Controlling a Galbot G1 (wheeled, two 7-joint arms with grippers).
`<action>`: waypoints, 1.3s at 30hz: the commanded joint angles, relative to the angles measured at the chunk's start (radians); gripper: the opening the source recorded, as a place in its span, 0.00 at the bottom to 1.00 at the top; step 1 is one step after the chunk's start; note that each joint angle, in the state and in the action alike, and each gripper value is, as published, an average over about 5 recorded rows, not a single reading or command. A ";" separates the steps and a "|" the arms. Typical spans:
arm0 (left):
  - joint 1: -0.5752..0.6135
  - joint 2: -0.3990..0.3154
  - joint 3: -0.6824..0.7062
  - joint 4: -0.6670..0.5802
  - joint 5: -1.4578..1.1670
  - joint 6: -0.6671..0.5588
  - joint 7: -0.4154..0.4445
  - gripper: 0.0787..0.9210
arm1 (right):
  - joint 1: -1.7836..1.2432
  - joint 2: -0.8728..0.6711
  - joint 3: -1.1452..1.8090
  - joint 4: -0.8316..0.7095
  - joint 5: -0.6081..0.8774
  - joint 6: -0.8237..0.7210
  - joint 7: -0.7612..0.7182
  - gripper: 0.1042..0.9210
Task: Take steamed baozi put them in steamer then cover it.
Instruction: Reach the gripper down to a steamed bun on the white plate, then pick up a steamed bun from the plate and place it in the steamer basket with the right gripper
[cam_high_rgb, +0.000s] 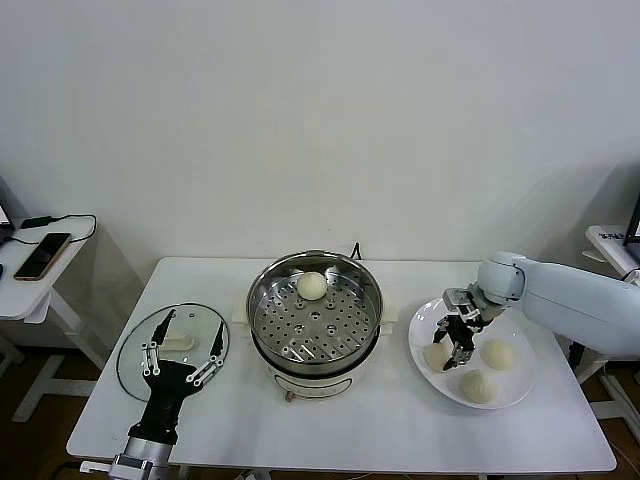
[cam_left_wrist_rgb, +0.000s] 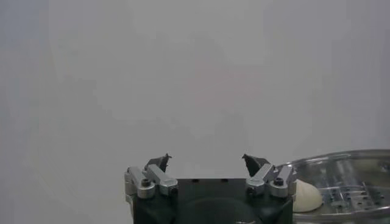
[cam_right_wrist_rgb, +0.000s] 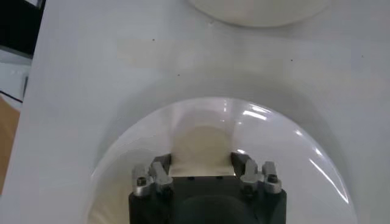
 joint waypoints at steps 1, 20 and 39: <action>0.000 0.005 0.001 -0.005 -0.002 0.002 0.000 0.88 | 0.132 -0.016 -0.002 0.027 0.005 0.008 -0.075 0.67; -0.007 0.013 0.021 -0.021 0.001 0.006 -0.002 0.88 | 0.652 0.366 -0.186 0.203 0.330 -0.069 -0.167 0.64; -0.023 0.004 0.033 -0.005 0.005 -0.001 -0.005 0.88 | 0.439 0.733 -0.270 0.051 0.490 -0.184 0.100 0.62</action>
